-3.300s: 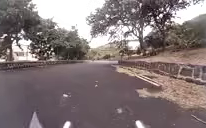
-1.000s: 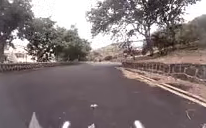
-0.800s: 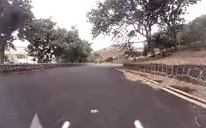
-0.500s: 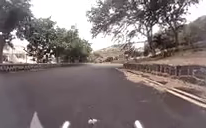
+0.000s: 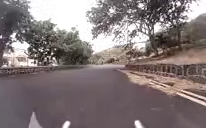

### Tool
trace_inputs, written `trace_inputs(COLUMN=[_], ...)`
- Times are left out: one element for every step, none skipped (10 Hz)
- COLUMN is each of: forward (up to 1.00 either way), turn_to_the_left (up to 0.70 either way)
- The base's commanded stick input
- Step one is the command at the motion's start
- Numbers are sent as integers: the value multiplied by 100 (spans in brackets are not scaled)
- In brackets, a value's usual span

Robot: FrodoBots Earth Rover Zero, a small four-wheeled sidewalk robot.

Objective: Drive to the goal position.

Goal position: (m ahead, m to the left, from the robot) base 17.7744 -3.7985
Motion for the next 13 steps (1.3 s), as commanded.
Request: trace_inputs(forward=[70,70,70,70,70,70,70,70,70,70,70,70,70], turn_to_the_left=[0,0,0,0,0,0,0,0,0,0,0,0,0])
